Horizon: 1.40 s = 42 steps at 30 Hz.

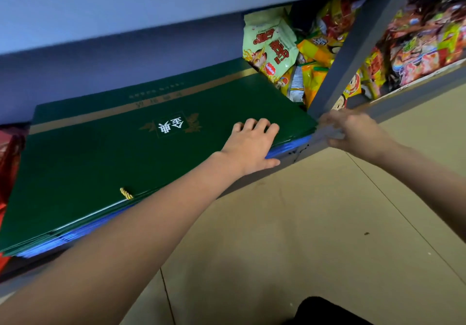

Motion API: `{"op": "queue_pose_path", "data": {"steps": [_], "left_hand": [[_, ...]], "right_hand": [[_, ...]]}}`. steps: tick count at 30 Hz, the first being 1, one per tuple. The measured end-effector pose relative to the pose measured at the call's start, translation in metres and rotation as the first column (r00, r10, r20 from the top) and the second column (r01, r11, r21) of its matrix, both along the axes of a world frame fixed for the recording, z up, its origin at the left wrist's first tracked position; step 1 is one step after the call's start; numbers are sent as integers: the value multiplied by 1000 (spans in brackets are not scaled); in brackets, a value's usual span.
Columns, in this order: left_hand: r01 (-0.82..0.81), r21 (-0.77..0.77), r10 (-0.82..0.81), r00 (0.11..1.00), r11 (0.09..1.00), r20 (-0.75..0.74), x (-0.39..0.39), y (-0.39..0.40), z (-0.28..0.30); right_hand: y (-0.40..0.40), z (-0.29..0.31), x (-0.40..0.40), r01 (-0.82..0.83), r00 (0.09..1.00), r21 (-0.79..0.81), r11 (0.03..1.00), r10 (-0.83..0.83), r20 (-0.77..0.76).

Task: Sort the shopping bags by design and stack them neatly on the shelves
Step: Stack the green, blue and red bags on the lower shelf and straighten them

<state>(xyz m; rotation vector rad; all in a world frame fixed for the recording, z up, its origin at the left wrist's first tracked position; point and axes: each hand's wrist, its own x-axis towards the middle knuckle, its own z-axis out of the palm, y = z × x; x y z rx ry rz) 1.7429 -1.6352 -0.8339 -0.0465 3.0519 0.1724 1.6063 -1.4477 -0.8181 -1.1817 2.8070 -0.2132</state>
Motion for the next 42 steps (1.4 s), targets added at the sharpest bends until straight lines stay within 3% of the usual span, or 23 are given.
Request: {"op": "queue_pose_path", "data": {"steps": [3,6,15,21,26,28,31,34,36,39,42], "left_hand": [[-42,-28,41,999,999,-20,-6,5,-7],[-51,-23,50,997,998,-51,-3,2,-12],[-75,-81,73,997,994,-32,-8,1,-10],[-87,-105,77,992,991,-102,-6,0,-10],[-83,-17,83,996,996,12,-11,-4,-11],[-118,11,117,991,993,63,-13,-4,-10],[-163,-10,164,983,987,83,-16,-2,-12],[-209,-49,212,974,977,75,-17,0,-14],[-232,-66,235,971,971,48,-16,1,-16],[-240,-79,241,971,968,-4,-14,4,-20],[-256,-85,257,966,963,-10,-13,4,-21]], "right_hand": [[4,-19,12,64,980,-275,959,-8,201],[2,-38,16,197,954,-433,880,-69,292],[-9,-44,12,168,973,-364,916,-94,212],[-5,-46,12,156,965,-439,885,-42,259],[1,-53,6,138,956,-402,905,-16,292],[4,-56,4,84,973,-382,920,7,230],[5,-57,2,-55,998,-273,961,42,-52],[3,-50,2,-197,927,-209,958,113,-356],[0,-43,3,-302,872,-138,943,215,-441],[-13,-28,0,-437,825,57,898,425,-373],[-39,-9,-1,-420,848,270,866,481,-223]]}}
